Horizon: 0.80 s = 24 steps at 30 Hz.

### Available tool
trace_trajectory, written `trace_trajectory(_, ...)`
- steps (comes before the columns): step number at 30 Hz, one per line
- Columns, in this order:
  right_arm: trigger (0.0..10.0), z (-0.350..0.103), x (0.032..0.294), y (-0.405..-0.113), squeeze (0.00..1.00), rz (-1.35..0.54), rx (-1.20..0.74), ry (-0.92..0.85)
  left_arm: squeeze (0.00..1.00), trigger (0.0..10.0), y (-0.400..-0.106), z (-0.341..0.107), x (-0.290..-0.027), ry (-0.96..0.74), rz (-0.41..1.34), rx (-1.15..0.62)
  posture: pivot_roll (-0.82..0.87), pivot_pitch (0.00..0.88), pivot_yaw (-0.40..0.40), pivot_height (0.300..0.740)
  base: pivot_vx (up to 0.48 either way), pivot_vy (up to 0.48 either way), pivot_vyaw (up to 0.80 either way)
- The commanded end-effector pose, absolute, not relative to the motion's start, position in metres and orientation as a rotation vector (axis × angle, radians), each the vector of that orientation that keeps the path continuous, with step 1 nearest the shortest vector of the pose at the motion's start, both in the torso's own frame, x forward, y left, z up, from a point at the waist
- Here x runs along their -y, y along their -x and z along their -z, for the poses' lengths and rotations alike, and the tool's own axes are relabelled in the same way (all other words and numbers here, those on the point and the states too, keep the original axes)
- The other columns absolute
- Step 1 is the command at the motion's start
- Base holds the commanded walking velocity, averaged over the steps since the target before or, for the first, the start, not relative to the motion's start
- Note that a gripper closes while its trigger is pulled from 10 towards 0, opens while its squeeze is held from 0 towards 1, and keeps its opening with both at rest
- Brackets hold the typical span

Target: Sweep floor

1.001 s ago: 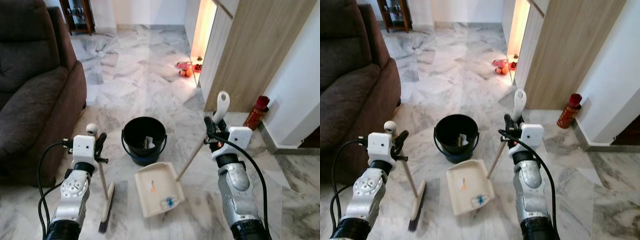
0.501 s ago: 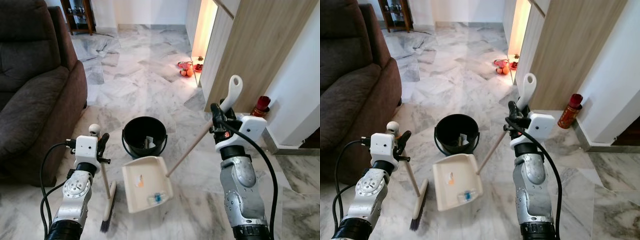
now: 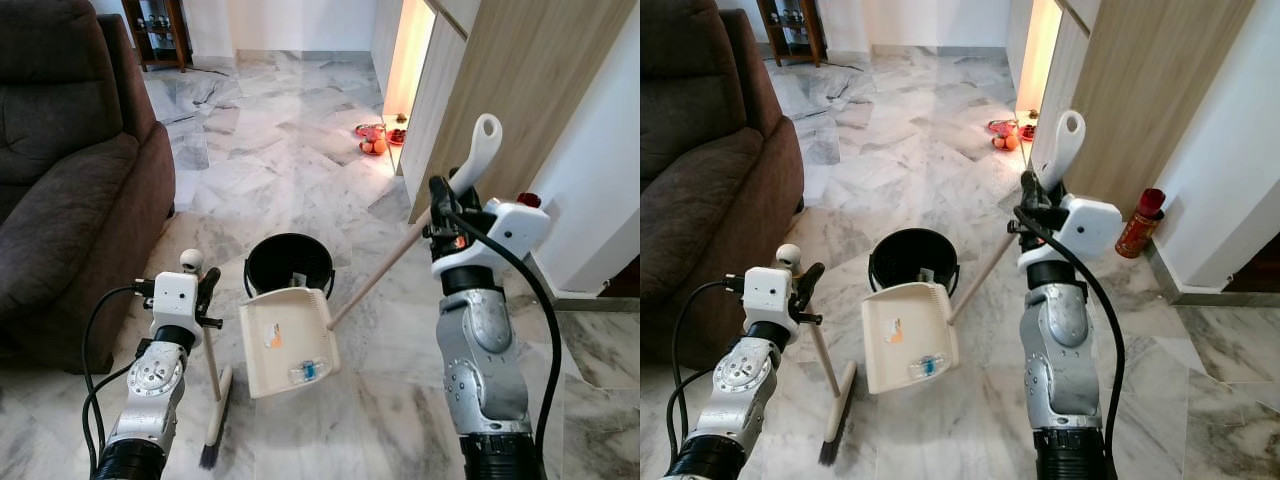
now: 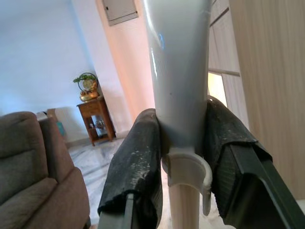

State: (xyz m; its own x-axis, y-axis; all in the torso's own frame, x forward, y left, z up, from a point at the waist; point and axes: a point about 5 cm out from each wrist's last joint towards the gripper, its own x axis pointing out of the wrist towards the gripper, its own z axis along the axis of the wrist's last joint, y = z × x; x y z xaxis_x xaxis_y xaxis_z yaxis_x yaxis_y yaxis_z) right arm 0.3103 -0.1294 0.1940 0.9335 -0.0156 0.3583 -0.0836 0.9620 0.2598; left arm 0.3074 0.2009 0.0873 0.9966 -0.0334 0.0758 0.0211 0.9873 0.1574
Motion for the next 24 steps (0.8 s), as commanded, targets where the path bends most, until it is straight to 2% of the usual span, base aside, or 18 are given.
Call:
trace_trajectory(1, 10.0, -0.218, 0.129, -0.31, 0.0, -0.044, 0.461, -0.312, 0.0, 10.0, -0.307, -0.097, -0.205, -0.183, 0.015, 0.132, 0.07, 0.036, -0.03, 0.74, 0.0, 0.0, 0.0)
trace_trajectory(20, 10.0, -0.226, 0.126, -0.317, 0.0, -0.057, 0.479, -0.325, 0.0, 10.0, -0.294, -0.095, -0.217, -0.21, -0.049, 0.148, 0.08, 0.047, -0.03, 0.74, 0.0, 0.0, 0.0)
trace_trajectory(24, 10.0, -0.226, 0.126, -0.318, 0.0, -0.058, 0.477, -0.333, 0.0, 10.0, -0.294, -0.096, -0.217, -0.211, -0.055, 0.149, 0.08, 0.046, -0.032, 0.74, 0.265, 0.0, 0.0)
